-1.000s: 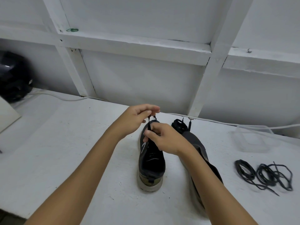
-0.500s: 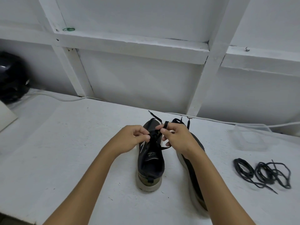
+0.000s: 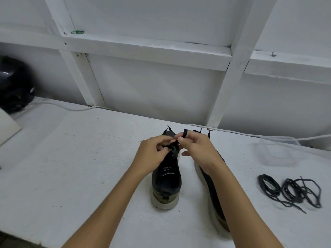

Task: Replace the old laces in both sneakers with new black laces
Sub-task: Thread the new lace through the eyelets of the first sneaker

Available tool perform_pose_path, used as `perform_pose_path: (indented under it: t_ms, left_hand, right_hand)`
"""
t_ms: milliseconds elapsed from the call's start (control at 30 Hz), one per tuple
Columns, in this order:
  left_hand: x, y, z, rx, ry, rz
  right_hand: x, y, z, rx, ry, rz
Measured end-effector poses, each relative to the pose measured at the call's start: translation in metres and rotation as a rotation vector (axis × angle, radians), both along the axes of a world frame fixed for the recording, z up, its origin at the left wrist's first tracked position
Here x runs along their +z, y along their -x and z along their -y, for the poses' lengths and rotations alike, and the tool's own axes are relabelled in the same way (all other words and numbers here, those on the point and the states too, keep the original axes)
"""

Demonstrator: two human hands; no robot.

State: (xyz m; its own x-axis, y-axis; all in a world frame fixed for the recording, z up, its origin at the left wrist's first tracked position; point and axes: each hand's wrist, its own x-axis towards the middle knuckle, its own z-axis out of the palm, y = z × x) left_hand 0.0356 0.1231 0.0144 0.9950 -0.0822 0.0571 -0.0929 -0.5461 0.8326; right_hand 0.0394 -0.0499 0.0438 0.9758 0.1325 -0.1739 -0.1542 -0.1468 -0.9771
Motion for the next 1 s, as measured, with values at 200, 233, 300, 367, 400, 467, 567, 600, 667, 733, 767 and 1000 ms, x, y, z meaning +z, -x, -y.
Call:
perform_pose_path:
  t_ms: [200,233,300,367,400,467,567,600,667,733,767,1000]
  left_hand:
    - [0.012,-0.006,-0.040,-0.035,0.041,-0.028]
    - [0.014,-0.008,-0.051,-0.017,-0.001,0.007]
    - [0.018,-0.009,-0.076,0.045,-0.097,0.075]
    - [0.019,-0.009,-0.100,0.087,-0.183,0.069]
    - [0.015,-0.008,-0.111,0.097,-0.245,0.049]
    - [0.002,-0.008,-0.128,0.121,-0.391,-0.013]
    - [-0.021,-0.005,-0.140,0.228,-0.562,-0.073]
    - [-0.029,-0.004,-0.142,0.283,-0.577,-0.088]
    - [-0.038,-0.001,-0.139,0.377,-0.612,-0.090]
    - [-0.043,0.003,-0.130,0.450,-0.491,-0.100]
    - [-0.040,0.003,-0.123,0.491,-0.293,-0.158]
    - [-0.033,-0.004,-0.103,0.526,-0.151,0.107]
  right_hand:
    - [-0.004,-0.002,0.015,-0.047,0.029,-0.107]
    - [-0.005,-0.003,0.019,-0.082,0.032,-0.144]
    - [-0.009,-0.004,0.029,-0.170,0.060,-0.213]
    - [-0.013,-0.004,0.039,-0.224,0.181,-0.242]
    - [-0.017,-0.004,0.044,-0.223,0.277,-0.251]
    - [-0.023,-0.004,0.050,-0.155,0.519,-0.279]
    - [-0.024,0.000,0.048,-0.041,0.827,-0.298]
    - [-0.023,0.002,0.045,-0.023,0.886,-0.284]
    - [-0.022,0.006,0.038,-0.011,0.981,-0.199]
    - [-0.021,0.008,0.030,-0.020,0.961,-0.060]
    - [-0.020,0.009,0.024,-0.016,0.886,0.000]
    - [-0.014,0.012,-0.001,0.290,0.660,0.024]
